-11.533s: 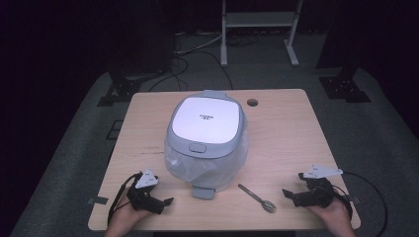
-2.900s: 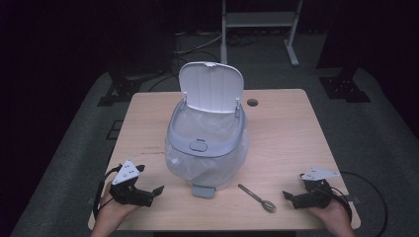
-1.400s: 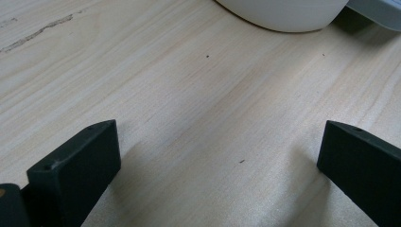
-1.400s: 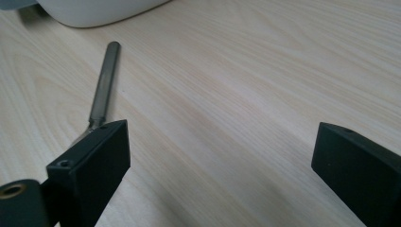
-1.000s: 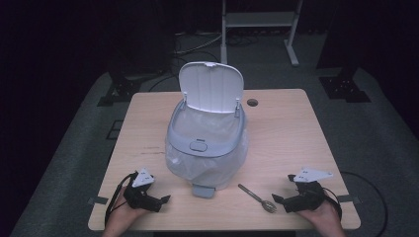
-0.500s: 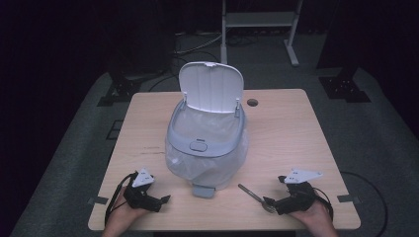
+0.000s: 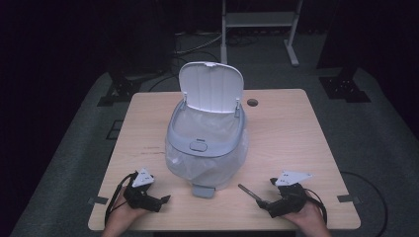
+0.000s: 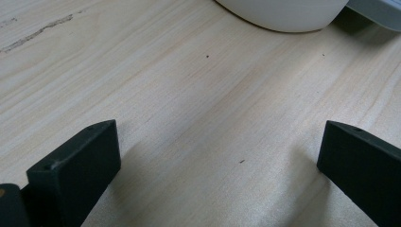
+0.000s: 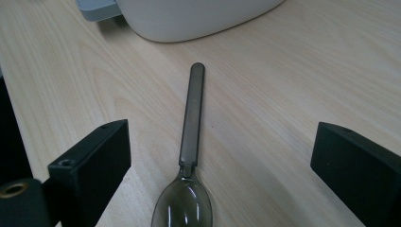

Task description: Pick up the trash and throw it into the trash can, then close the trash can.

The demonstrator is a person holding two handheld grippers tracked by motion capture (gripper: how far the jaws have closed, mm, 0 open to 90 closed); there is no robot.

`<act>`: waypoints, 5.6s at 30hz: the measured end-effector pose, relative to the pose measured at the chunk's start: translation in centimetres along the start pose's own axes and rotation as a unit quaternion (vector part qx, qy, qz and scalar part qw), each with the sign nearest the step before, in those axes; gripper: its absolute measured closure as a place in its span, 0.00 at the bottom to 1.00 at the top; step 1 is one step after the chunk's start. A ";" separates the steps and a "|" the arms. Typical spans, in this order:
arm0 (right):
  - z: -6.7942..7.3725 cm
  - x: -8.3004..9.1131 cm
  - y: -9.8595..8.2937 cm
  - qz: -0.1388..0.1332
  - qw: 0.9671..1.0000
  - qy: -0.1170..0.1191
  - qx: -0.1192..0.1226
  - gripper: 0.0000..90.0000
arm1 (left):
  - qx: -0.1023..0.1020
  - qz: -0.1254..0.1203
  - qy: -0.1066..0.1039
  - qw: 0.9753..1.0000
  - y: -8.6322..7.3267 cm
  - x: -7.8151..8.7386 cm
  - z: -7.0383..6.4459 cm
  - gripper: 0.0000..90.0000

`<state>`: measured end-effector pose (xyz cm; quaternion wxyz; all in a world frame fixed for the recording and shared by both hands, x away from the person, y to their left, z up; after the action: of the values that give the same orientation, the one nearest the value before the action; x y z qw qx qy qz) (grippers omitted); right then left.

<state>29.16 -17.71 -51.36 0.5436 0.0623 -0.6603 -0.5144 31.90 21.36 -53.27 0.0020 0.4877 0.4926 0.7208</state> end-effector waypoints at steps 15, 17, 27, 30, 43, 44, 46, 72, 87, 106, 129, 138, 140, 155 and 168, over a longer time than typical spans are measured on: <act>0.3 -1.1 -0.7 0.028 0.999 0.002 0.018 0.07 | 0.000 0.000 0.000 1.000 0.0 0.0 0.0 0.00; 0.3 -1.2 -0.8 0.031 0.999 0.001 0.020 0.08 | 0.000 0.000 0.000 1.000 0.0 0.0 0.0 0.00; 0.2 -1.4 -1.1 0.042 0.999 -0.004 0.028 0.16 | 0.000 0.000 0.000 1.000 0.0 0.0 0.0 0.00; 0.2 -1.4 -1.1 0.040 0.999 -0.007 0.029 0.20 | 0.000 0.000 0.000 1.000 0.0 0.0 0.0 0.00; 0.0 -0.8 -1.3 0.028 0.998 -0.018 0.044 0.48 | 0.000 0.000 0.000 1.000 0.0 0.0 0.0 0.00; 0.0 -0.7 -1.3 0.028 0.998 -0.018 0.044 0.51 | 0.000 0.000 0.000 1.000 0.0 0.0 0.0 0.00; 0.0 -0.6 -1.3 0.028 0.999 -0.017 0.042 0.55 | 0.000 0.000 0.000 1.000 0.0 0.0 0.0 0.00; 0.0 -0.3 -1.4 0.028 0.999 0.000 0.033 0.88 | 0.000 0.000 0.000 1.000 0.0 0.0 0.0 0.00; -0.8 0.5 -1.1 0.018 1.000 -0.001 0.017 0.88 | 0.000 0.000 0.000 1.000 0.0 0.0 0.0 0.00; -2.1 2.1 -0.1 -0.007 1.000 -0.004 -0.002 0.88 | 0.000 0.000 0.000 1.000 0.0 0.0 0.0 0.00; -3.1 4.9 2.3 -0.054 0.998 0.009 -0.014 0.88 | 0.000 0.000 0.000 1.000 0.0 0.0 0.0 0.00; -3.4 6.3 3.6 -0.070 0.997 0.015 -0.011 0.88 | 0.001 -0.001 0.000 1.000 0.0 0.0 0.0 0.00; -3.4 6.4 3.7 -0.072 0.997 0.016 -0.010 0.88 | 0.001 -0.001 0.000 1.000 0.0 0.0 0.0 0.00; -3.7 8.2 5.9 -0.096 0.995 0.022 -0.002 0.88 | -0.001 0.001 0.000 1.000 0.0 0.0 0.0 0.00; -3.7 10.4 7.8 -0.125 0.992 0.026 0.003 0.88 | -0.001 0.001 0.000 1.000 0.0 0.0 0.0 0.00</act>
<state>31.64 -23.06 -39.15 0.4919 0.1595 -0.6347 -0.5743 31.92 21.38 -53.27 0.0019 0.4883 0.4918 0.7209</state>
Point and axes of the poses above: each handheld gripper's, and its own axes: x roughly backward along the jaws, y roughly out of its top, z roughly to its left, the point moved 7 cm from there along -x, roughly forward along the jaws, and after that the axes turned 2 degrees about y, right-handed, at the moved point
